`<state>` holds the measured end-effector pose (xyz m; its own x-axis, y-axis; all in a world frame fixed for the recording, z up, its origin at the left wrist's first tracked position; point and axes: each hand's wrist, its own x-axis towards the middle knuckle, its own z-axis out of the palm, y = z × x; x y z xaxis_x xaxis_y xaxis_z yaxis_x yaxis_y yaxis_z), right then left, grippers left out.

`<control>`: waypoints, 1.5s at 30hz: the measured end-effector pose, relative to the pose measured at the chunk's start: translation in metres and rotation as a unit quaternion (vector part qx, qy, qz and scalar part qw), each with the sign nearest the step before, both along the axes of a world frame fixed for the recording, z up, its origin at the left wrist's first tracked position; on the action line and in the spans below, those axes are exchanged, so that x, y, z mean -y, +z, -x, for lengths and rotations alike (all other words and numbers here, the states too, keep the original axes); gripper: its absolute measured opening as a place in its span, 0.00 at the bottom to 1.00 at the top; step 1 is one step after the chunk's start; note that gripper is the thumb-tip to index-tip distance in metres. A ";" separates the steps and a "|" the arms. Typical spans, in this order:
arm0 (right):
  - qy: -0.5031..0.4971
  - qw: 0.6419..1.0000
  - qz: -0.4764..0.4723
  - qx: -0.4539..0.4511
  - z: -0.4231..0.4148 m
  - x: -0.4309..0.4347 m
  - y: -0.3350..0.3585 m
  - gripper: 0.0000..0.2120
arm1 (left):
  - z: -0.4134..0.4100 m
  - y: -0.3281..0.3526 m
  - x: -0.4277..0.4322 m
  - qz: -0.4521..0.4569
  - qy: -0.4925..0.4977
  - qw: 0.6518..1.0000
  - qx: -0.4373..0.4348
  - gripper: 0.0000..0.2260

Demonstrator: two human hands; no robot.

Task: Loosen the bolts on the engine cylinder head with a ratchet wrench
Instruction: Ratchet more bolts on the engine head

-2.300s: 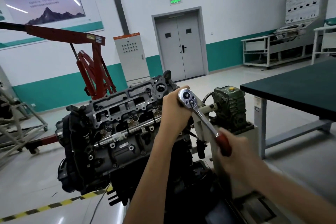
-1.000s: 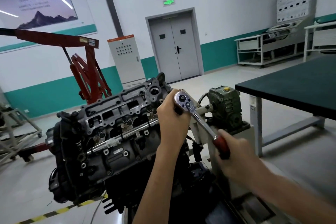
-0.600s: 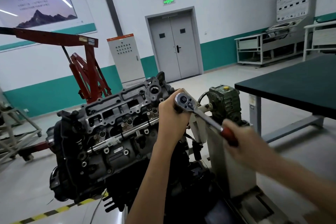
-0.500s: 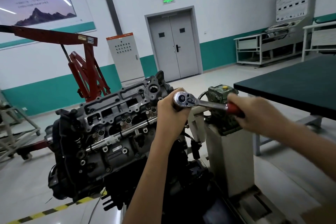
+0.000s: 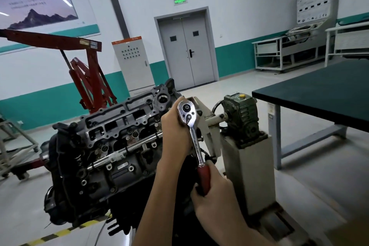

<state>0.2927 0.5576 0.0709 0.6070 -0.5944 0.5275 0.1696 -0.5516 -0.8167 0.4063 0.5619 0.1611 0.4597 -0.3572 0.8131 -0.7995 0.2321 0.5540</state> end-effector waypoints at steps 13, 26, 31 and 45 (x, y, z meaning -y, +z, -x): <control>-0.078 0.880 0.438 -0.167 0.032 0.153 0.102 0.16 | -0.001 0.017 -0.008 -0.090 -0.040 0.995 0.002 0.19; -0.002 1.000 0.028 -0.010 0.002 0.015 -0.002 0.17 | 0.000 0.005 -0.001 -0.037 0.014 0.999 0.012 0.24; -0.023 0.970 0.205 -0.128 0.026 0.082 0.018 0.15 | 0.003 0.008 -0.003 -0.041 -0.001 0.999 -0.002 0.23; -0.066 0.946 0.284 -0.141 0.032 0.110 0.049 0.13 | 0.002 0.011 -0.010 -0.070 -0.030 0.997 0.001 0.14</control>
<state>0.2603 0.4475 0.1195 0.7122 -0.3443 0.6117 -0.1116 -0.9159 -0.3855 0.4046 0.5722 0.1724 0.4320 -0.4939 0.7546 -0.7876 0.2010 0.5824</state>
